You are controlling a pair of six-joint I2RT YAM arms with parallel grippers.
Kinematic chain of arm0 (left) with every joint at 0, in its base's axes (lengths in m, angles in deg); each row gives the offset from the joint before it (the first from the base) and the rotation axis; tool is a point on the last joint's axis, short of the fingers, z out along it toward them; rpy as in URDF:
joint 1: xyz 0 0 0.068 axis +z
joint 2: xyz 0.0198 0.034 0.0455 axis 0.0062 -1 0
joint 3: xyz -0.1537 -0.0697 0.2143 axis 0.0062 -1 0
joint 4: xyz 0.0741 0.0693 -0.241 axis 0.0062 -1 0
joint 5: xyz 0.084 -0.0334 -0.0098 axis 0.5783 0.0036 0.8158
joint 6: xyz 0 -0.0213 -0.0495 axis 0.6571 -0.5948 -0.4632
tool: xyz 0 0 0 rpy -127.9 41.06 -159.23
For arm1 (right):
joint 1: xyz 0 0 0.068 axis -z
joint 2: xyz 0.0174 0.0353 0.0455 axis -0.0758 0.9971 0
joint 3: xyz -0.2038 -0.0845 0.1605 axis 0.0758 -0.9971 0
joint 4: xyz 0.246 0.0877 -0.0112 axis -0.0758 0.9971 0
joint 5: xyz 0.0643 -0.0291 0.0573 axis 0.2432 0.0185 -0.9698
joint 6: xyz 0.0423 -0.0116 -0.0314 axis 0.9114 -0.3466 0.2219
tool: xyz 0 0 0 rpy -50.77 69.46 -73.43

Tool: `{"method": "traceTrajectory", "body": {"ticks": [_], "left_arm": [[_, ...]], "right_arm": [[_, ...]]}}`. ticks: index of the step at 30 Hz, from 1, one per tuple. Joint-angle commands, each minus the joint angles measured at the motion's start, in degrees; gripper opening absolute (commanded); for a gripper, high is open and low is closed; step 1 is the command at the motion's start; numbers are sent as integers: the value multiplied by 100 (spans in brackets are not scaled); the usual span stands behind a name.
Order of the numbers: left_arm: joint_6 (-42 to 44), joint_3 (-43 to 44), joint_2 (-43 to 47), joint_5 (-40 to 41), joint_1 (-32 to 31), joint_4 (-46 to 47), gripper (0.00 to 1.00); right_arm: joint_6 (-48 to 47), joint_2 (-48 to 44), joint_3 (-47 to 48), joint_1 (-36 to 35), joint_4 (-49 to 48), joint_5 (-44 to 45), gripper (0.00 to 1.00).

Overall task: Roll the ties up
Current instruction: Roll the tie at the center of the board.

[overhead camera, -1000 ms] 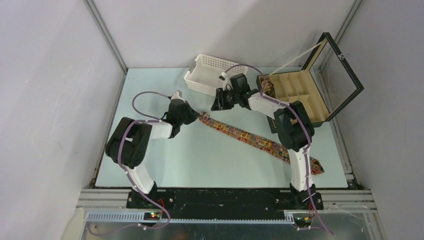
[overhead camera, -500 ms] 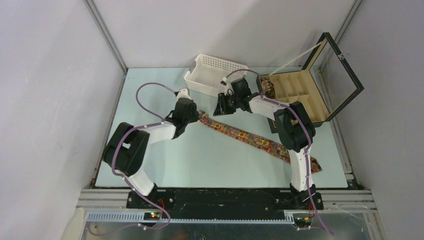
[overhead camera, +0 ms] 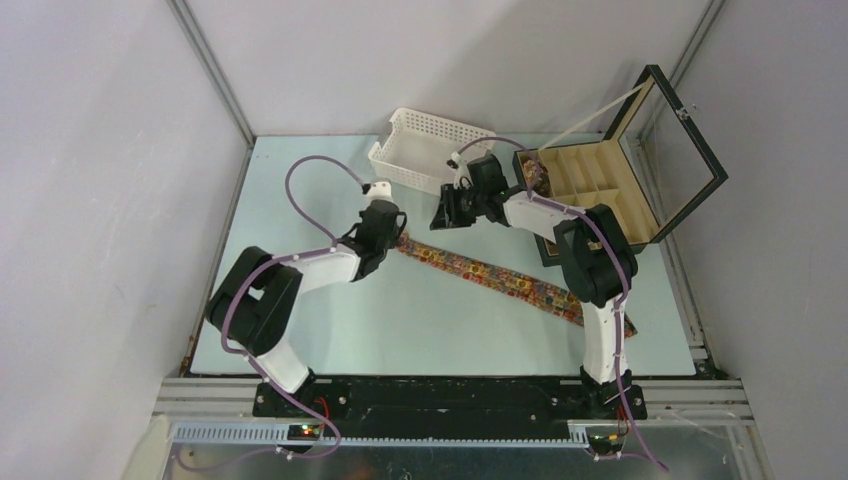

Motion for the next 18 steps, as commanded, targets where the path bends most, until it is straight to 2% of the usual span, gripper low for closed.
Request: {"method": "traceTrajectory", "body": {"ticks": [1, 18], "left_arm": [[489, 303, 211, 719, -238, -40, 0], [1680, 567, -382, 2403, -1079, -30, 0]], "right_arm": [[30, -335, -55, 44, -227, 63, 36], [19, -469, -155, 92, -246, 44, 35]]}}
